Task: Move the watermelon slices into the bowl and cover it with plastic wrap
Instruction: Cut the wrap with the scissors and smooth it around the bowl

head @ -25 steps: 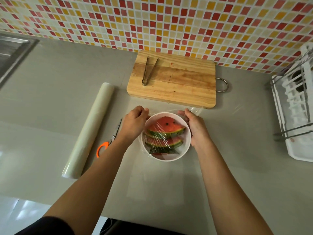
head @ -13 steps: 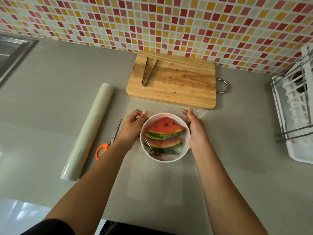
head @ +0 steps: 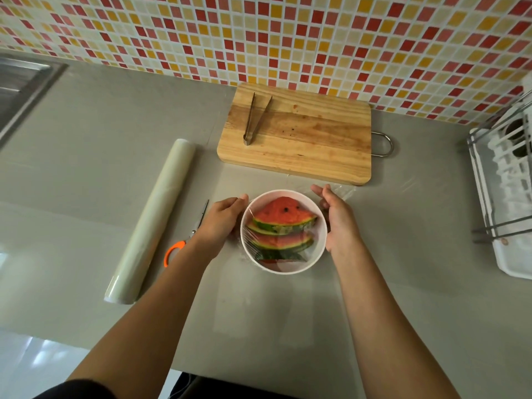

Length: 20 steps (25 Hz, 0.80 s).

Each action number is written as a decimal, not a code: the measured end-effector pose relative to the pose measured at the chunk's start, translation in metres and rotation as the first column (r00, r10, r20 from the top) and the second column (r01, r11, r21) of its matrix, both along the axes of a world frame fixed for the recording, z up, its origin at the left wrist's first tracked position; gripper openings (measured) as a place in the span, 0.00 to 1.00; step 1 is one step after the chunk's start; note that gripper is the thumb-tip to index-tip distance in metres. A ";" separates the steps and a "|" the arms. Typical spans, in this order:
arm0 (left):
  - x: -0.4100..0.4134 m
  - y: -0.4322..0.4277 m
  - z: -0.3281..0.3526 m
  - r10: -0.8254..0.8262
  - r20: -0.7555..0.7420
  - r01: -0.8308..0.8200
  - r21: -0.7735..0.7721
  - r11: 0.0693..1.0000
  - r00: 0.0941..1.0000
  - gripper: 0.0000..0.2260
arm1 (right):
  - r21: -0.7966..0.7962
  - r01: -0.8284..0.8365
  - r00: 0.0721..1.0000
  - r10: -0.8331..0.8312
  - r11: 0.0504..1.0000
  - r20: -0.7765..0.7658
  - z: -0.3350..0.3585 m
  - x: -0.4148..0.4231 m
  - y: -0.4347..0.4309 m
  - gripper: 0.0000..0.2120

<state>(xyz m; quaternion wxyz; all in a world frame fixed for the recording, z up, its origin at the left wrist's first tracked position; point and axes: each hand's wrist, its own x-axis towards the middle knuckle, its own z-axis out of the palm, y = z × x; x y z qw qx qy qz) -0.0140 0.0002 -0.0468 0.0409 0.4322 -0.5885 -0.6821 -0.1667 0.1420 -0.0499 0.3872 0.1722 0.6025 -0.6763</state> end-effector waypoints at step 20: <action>-0.026 -0.012 0.014 -0.180 -0.071 0.176 -0.056 0.983 0.981 0.18 | -0.030 -0.016 1.000 0.017 0.999 0.009 0.006 -0.001 -0.002 0.18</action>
